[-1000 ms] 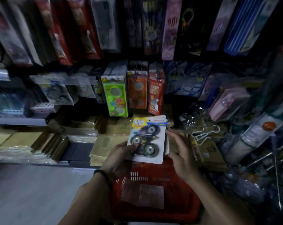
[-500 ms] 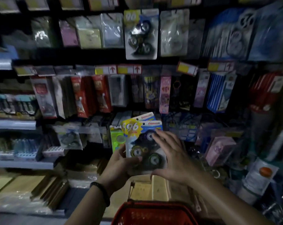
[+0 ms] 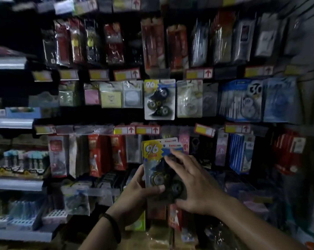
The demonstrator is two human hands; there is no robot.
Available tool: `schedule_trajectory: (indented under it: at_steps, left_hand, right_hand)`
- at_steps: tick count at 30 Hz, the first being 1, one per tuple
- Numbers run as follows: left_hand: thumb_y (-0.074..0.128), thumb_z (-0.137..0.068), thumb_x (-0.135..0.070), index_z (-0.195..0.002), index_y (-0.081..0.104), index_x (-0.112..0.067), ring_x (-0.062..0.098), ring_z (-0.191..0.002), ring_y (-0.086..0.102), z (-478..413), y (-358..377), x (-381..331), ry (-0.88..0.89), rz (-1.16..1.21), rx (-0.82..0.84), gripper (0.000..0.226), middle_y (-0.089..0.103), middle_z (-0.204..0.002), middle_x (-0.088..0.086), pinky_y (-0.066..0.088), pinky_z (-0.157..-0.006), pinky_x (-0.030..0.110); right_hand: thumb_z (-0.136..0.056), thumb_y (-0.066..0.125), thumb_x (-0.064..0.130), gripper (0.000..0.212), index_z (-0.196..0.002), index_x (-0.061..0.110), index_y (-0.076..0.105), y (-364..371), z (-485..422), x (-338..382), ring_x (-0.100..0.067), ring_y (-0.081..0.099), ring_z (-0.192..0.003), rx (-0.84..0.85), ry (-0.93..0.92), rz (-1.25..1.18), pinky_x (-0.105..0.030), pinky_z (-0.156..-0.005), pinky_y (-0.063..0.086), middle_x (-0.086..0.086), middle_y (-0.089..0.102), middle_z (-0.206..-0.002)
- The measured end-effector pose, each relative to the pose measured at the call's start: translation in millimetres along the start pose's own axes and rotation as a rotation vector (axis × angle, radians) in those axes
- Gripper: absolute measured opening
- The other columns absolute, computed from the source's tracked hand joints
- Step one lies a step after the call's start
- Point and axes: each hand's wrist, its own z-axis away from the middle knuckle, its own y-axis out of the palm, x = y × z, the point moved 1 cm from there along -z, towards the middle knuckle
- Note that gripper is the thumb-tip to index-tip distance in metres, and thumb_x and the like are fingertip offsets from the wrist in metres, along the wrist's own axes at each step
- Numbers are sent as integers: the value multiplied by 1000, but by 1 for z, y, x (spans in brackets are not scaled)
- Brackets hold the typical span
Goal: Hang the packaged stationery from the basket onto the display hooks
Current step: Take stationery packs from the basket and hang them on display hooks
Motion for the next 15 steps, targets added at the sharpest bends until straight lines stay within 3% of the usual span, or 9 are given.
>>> schedule_trajectory:
  at_steps: [4,7,11,15]
  left_hand:
    - [76,-101,-20,-149,55,-36,43,-137,61,-18,-2,-30,22,37,-8,55,64,-150,11,49,-104,76]
    - [59,-109,-38,-145,59,-41,41,-133,65,-32,-7,-51,37,46,-82,36,66,-148,7,52,-102,73]
    - [55,-110,-34,-135,67,-38,40,-120,73,-53,-17,-79,143,-6,-238,29,74,-136,10,60,-94,63]
    - [58,-109,-27,-125,73,-37,30,-110,78,-73,-39,-109,380,-79,-532,23,80,-122,1,64,-85,60]
  right_hand:
    - [-72,71,74,119,-167,33,13,-19,-29,-9,-20,21,-156,-36,-7,61,-49,-109,51,9,8,-170]
    - [-68,76,69,118,-165,33,19,-34,-56,-20,-22,29,-150,-45,-18,105,-48,-101,56,6,16,-165]
    - [-61,77,64,117,-161,35,23,-53,-98,-35,-27,37,-142,-61,-20,213,-47,-89,60,2,24,-157]
    - [-62,77,62,115,-160,30,28,-69,-150,-48,-31,37,-140,-92,13,330,-49,-93,58,-4,23,-156]
